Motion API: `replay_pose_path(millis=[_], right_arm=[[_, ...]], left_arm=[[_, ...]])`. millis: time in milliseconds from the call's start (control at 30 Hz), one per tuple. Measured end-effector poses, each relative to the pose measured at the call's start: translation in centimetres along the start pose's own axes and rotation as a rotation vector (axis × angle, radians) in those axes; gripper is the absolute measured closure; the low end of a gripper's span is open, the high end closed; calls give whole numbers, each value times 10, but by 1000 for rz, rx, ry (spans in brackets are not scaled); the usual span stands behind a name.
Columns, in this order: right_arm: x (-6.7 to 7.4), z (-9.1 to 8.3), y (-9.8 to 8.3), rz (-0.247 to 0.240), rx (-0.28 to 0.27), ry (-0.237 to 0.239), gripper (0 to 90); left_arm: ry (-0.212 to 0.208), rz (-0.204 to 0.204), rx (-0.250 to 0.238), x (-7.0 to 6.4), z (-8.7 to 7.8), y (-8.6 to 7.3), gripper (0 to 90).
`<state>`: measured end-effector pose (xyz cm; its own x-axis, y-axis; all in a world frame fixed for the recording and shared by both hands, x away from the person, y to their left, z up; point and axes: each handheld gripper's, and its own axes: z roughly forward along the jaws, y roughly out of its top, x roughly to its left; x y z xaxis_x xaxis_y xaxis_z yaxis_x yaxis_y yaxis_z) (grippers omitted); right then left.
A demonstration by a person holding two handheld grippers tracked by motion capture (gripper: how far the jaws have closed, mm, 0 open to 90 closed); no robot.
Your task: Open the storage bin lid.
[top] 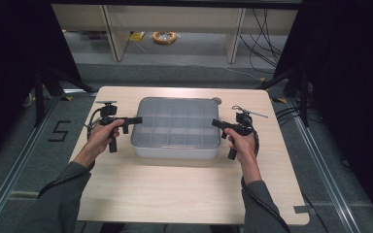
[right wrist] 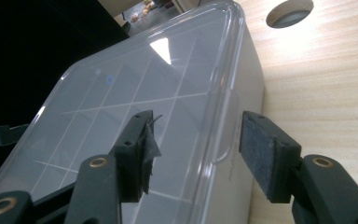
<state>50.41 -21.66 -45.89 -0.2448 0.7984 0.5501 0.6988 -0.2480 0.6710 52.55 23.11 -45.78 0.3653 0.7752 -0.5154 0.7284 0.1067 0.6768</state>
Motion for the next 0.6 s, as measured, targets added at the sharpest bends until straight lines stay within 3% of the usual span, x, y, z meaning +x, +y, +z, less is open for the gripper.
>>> replay_pose_path(millis=[33, 67, 100, 133, 167, 233, 267, 300, 367, 433, 500, 533, 567, 600], right_arm=[[0, 1, 0, -4, 1, -4, 463], [3, 1, 0, 42, 17, 0, 461], [1, 2, 0, 5, 17, 3, 463], [4, 3, 0, 63, 37, 5, 466], [4, 3, 0, 63, 37, 5, 466], [-4, 7, 2, 5, 5, 13, 466], [-4, 8, 2, 23, 13, 11, 466], [-1, 8, 2, 75, 30, 11, 468], [-2, 10, 2, 71, 36, 12, 483], [-2, 11, 2, 72, 31, 11, 494], [-4, 11, 1, 40, 9, -8, 512], [0, 10, 2, 114, 15, -1, 513], [0, 10, 2, 114, 15, -1, 513], [1, 7, 4, 157, -3, 12, 521]], left_arm=[[0, -24, -13, 2, 4, 0, 357], [1, -19, -3, 4, 4, 1, 367], [-2, -40, -8, 4, 7, 1, 372], [-6, -34, 4, 6, 8, 1, 376], [-6, -34, 4, 6, 8, 1, 382], [18, -32, 2, 5, 12, 1, 386], [19, -28, 8, 5, 13, 1, 396], [9, -36, 11, 5, 14, 1, 411], [-5, -38, 20, 3, 16, 1, 437], [10, -23, 17, 0, 16, 1, 455], [14, -22, 15, -1, 16, 1, 462], [18, -18, 17, -2, 15, 1, 463], [18, -18, 17, -2, 15, 1, 465], [26, -10, 15, -5, 14, 1, 470]])
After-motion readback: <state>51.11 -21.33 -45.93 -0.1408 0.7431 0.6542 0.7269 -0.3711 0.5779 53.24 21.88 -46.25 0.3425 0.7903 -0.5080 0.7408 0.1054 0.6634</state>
